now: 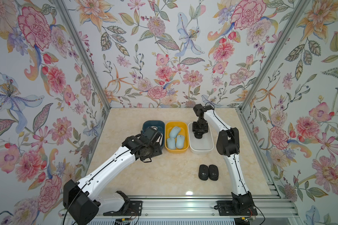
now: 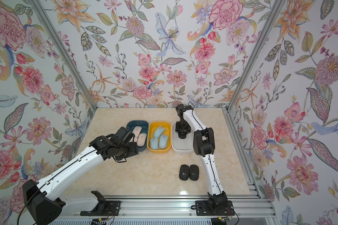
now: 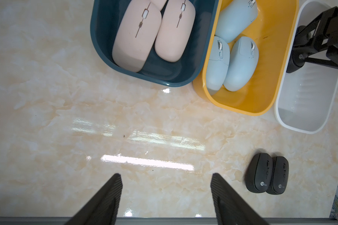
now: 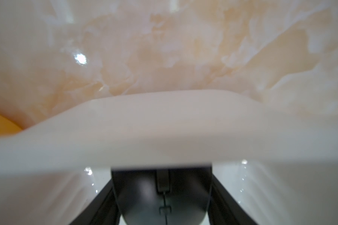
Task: Place the mice by color into the storage box
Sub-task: Place the mouse in the storage box, then pick up the mouse from the center of the board.
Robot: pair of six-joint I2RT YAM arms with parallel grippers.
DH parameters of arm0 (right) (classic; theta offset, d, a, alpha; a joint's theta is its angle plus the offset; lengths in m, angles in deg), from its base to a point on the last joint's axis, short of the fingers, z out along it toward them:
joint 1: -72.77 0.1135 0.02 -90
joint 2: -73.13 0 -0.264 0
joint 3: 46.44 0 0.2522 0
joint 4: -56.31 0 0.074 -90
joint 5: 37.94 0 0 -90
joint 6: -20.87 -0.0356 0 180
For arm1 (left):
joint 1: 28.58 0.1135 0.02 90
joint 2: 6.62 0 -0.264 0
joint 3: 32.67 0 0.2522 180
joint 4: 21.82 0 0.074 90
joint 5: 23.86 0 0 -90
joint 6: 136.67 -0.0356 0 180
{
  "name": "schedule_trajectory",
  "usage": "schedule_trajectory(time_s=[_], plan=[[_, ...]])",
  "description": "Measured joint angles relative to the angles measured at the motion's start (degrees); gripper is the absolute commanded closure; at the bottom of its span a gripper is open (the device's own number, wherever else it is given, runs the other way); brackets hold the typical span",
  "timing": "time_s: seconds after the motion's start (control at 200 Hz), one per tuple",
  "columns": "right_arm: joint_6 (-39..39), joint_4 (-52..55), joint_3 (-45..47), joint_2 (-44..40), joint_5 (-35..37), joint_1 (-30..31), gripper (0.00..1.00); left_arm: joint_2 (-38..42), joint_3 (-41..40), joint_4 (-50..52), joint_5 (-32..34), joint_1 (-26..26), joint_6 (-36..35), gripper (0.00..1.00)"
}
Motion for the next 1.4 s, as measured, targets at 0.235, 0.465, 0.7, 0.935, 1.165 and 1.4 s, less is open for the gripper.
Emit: schedule_trajectory(time_s=[0.235, 0.465, 0.7, 0.935, 1.165, 1.4], plan=[[0.04, 0.00, -0.04, 0.00, 0.00, 0.02, 0.25, 0.48, 0.13, 0.52, -0.59, 0.15, -0.35, 0.23], [0.42, 0.04, -0.13, -0.13, 0.24, 0.15, 0.25, 0.55, 0.20, 0.63, -0.76, 0.15, -0.46, 0.22], [0.46, -0.26, 2.40, -7.89, 0.87, 0.81, 0.24, 0.50, 3.39, 1.03, -0.74, 0.15, -2.56, 0.22], [0.39, -5.01, 17.05, -33.05, 1.51, 1.68, 0.24, -3.13, 7.80, 0.98, -0.87, 0.15, -5.88, 0.22], [-0.04, -8.09, 36.50, -51.19, 4.04, 1.84, 0.23, -5.16, 8.11, 1.03, -1.05, 0.22, -8.11, 0.22], [-2.29, -9.35, 59.39, -66.45, 7.08, 2.43, 0.22, -5.46, 8.11, 1.01, -1.66, 0.22, -9.60, 0.23]])
